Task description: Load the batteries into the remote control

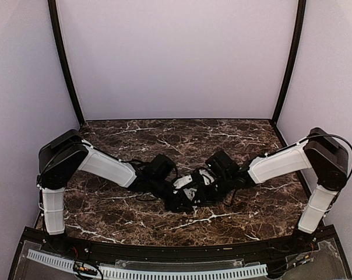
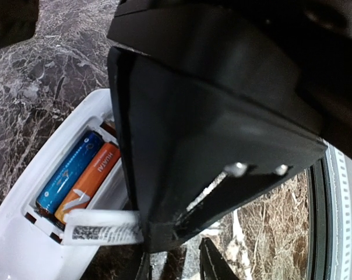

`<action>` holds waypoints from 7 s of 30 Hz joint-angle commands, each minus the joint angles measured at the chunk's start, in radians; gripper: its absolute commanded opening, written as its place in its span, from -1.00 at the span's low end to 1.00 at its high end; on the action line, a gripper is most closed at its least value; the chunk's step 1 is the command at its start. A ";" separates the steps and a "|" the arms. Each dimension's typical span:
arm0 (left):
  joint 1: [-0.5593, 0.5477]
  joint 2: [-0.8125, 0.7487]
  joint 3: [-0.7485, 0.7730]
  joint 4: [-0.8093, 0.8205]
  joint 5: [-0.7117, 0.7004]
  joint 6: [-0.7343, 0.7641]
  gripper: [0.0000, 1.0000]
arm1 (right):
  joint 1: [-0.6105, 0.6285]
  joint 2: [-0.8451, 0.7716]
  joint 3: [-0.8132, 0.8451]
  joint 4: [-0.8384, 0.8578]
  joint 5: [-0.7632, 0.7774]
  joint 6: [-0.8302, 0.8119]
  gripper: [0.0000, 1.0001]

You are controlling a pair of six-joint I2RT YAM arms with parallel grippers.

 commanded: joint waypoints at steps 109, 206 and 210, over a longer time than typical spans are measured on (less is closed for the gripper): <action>0.039 -0.558 -0.219 0.834 -0.091 -0.554 -1.00 | -0.032 -0.472 -0.063 0.822 -0.221 -0.170 -0.60; -0.030 -0.067 -0.014 -0.415 -0.288 0.092 0.40 | -0.277 -0.104 0.002 -0.121 -0.375 -0.146 -1.00; -0.030 -0.077 -0.041 -0.397 -0.290 0.090 0.40 | -0.257 -0.066 0.017 -0.104 -0.389 -0.117 -1.00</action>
